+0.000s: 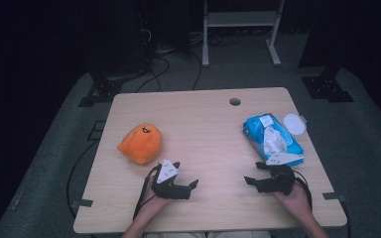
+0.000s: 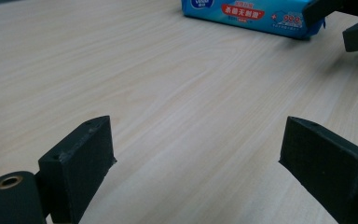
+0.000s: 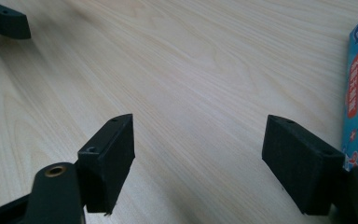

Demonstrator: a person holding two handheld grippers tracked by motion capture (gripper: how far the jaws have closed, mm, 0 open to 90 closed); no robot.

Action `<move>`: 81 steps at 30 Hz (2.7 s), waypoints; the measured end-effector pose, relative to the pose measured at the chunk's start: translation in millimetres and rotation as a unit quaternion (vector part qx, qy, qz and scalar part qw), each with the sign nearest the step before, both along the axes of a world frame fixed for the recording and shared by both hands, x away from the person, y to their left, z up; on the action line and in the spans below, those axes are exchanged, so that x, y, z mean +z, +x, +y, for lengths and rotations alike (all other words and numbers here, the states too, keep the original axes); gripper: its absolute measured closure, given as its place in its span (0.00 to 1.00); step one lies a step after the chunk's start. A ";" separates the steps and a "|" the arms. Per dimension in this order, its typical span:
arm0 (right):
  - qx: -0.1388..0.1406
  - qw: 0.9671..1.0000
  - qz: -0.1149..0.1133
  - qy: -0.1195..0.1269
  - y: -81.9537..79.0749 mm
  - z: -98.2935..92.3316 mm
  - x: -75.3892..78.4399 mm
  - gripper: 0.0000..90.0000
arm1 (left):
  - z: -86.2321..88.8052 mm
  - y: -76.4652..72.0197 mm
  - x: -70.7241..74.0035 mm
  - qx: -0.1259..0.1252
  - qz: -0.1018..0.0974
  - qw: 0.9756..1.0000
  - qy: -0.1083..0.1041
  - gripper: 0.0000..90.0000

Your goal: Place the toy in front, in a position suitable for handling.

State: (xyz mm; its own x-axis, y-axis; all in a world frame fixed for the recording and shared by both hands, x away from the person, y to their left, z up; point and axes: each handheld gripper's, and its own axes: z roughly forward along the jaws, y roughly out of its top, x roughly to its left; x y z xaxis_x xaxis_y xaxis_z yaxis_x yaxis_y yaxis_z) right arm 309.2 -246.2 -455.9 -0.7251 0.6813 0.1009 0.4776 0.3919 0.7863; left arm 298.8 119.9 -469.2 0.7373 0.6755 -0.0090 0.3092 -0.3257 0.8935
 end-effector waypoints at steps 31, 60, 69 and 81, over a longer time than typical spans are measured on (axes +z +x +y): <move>-0.002 1.000 -0.004 -0.001 4.5 10.1 -0.4 0.27 | 81.7 26.4 105.2 0.121 -0.127 0.983 -0.060 0.10; 0.004 1.000 -0.003 0.006 4.0 11.0 0.6 0.27 | 126.6 54.3 44.9 0.224 -0.082 0.970 -0.033 0.11; 0.004 1.000 -0.003 0.006 2.8 11.1 1.1 0.27 | 119.8 60.3 33.1 0.215 -0.085 0.973 0.007 0.16; 0.006 1.000 -0.002 0.004 2.5 11.4 -0.3 0.27 | 112.5 63.1 16.6 0.250 -0.082 0.963 0.058 0.30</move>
State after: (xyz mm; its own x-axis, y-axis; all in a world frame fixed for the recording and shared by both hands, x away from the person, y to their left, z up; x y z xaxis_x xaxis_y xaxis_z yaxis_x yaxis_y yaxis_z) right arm 311.6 -234.8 -456.2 -0.7330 0.6723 0.1037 0.4708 0.3913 0.7907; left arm 361.9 232.4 -452.6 0.3052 0.9355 0.1778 0.3107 -0.2744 0.9100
